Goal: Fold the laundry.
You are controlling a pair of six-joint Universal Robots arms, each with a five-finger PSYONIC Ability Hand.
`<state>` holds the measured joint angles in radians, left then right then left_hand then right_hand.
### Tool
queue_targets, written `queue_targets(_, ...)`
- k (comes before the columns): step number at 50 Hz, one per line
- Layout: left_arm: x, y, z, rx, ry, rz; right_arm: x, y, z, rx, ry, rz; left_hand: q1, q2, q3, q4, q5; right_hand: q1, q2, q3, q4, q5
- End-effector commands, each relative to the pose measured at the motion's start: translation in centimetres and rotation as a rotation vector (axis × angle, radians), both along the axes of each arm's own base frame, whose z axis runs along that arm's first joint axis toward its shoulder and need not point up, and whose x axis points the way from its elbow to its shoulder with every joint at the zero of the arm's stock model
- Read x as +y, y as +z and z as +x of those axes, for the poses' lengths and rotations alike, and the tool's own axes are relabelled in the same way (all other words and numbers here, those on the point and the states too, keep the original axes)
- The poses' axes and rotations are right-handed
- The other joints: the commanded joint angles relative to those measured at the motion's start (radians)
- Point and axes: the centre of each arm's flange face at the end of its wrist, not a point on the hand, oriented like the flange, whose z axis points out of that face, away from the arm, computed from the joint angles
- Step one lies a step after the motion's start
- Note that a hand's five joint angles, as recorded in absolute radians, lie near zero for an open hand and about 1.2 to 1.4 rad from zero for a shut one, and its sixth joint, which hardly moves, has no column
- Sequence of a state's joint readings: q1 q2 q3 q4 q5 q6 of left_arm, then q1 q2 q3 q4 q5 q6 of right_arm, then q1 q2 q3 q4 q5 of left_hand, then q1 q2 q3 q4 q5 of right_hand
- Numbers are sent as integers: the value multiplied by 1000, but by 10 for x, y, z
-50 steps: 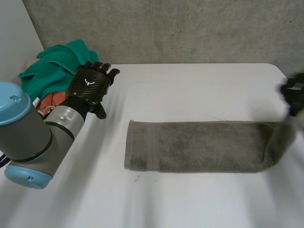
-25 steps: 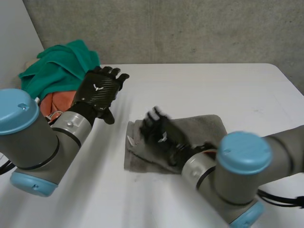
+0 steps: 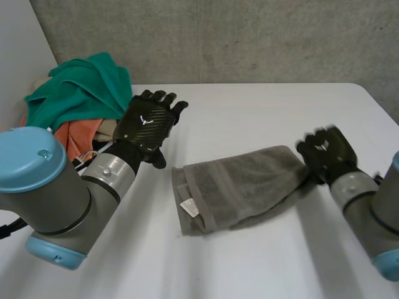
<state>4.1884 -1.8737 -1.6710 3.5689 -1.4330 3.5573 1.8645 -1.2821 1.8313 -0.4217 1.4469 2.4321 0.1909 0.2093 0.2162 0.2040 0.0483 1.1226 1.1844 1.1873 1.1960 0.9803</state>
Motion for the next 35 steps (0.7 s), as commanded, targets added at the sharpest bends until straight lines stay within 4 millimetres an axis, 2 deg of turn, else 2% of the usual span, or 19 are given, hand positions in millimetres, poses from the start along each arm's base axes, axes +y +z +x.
queue_targets(1,2,7,3,8,8,-13,59,16,74,-43,321,-100,-16,-35,-42,-29,-48,274,212,209,200,241)
queue_targets(2,2,6,4,7,11,-12,76,2,90,-23,412,-65,-16,-35,-42,-29,-48,274,212,209,200,241)
queue_targets(5,2,6,5,9,16,-9,107,-24,113,14,573,1,-16,-35,-42,-29,-48,274,212,209,200,241)
queue_targets(8,2,6,5,31,17,8,124,-37,119,31,641,61,-16,-35,-42,-29,-48,274,212,209,200,241)
queue_targets(9,2,6,5,43,16,15,129,-40,119,34,671,100,-16,-34,-41,-29,-48,153,91,88,79,120)
queue_targets(10,1,7,4,70,17,32,130,-40,119,28,679,111,-7,-25,-32,-20,-39,-101,-163,-166,-175,-134)
queue_targets(12,0,10,4,103,15,47,131,-40,118,12,683,139,-7,-25,-32,-20,-39,-750,-811,-814,-823,-782)
queue_targets(13,0,11,3,121,14,56,127,-39,117,-20,669,157,-7,-25,-32,-20,-39,-948,-1010,-1013,-1021,-980)
queue_targets(15,-2,17,2,174,18,74,114,-33,113,-65,624,163,-7,-25,-32,-20,-39,-948,-1010,-1013,-1021,-980)
queue_targets(16,-3,19,2,193,21,79,93,-18,103,-127,547,153,-4,-22,-29,-17,-36,-948,-1010,-1013,-1021,-980)
queue_targets(19,-6,32,-3,260,27,87,63,8,83,-241,427,135,11,-8,-14,-2,-21,-948,-1010,-1013,-1021,-980)
queue_targets(20,-4,33,-5,270,25,94,48,21,70,-321,356,140,11,-8,-14,-2,-21,-948,-1010,-1013,-1021,-980)
queue_targets(24,12,37,-25,288,-25,140,27,30,51,-460,217,221,8,-10,-17,-5,-24,-948,-1010,-1013,-1021,-980)
queue_targets(29,42,11,-66,213,-124,247,15,39,39,-478,126,319,-4,-22,-29,-17,-36,-948,-1010,-1013,-1021,-980)
queue_targets(30,49,1,-80,186,-141,280,13,40,38,-475,114,336,-13,-31,-38,-26,-45,-948,-1010,-1013,-1021,-980)
queue_targets(32,52,-13,-90,154,-138,314,8,32,37,-455,86,401,-16,-34,-41,-29,-48,-948,-1010,-1013,-1021,-980)
queue_targets(35,40,-43,-98,86,-60,375,4,24,42,-435,70,453,-16,-35,-42,-29,-48,-948,-1010,-1013,-1021,-980)
